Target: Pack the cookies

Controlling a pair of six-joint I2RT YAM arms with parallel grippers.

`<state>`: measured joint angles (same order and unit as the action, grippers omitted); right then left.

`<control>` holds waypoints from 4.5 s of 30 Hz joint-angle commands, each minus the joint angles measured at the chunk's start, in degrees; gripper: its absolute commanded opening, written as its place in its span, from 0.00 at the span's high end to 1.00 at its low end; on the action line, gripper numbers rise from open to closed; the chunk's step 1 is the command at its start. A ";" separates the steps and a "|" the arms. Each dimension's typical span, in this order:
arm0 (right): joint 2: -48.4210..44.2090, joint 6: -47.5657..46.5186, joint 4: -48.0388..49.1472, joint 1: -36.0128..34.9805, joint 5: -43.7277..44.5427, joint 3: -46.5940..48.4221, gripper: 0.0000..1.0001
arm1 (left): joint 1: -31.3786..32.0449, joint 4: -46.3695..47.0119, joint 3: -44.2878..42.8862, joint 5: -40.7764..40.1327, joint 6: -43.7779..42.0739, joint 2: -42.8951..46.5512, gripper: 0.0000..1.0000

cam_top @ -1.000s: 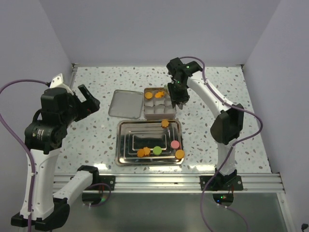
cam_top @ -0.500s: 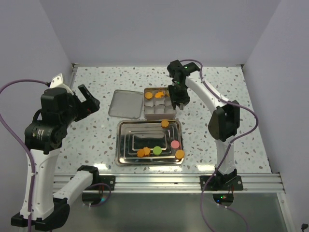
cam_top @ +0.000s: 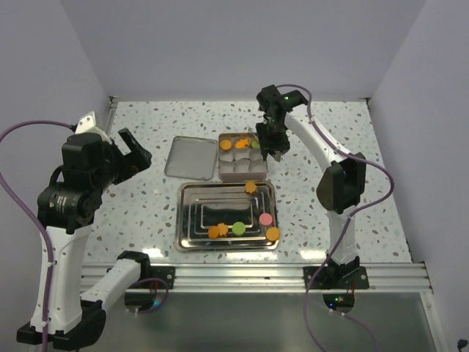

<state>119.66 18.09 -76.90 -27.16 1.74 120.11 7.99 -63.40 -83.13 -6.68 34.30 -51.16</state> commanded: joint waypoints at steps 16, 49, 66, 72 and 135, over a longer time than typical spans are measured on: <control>-27.71 7.22 -0.88 -8.08 -1.56 -25.44 0.53 | -0.25 4.77 3.50 2.89 -0.82 1.41 0.00; -28.34 16.63 8.79 -20.13 -1.83 -43.47 0.53 | -0.25 3.54 4.38 5.10 -1.52 3.70 0.00; -22.10 15.14 9.49 -20.13 -0.68 -40.40 0.56 | -0.25 4.51 3.68 3.69 -2.49 2.55 0.00; -21.57 14.70 8.53 -20.13 -0.24 -39.35 0.64 | -0.25 4.51 3.42 3.16 -2.93 2.29 0.00; 0.58 5.64 0.52 -13.01 -3.41 0.12 0.60 | -0.08 2.14 0.78 0.00 -2.22 1.06 0.00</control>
<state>119.74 24.97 -76.88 -40.12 -0.99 119.83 7.99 -62.04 -81.28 -6.07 32.32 -50.02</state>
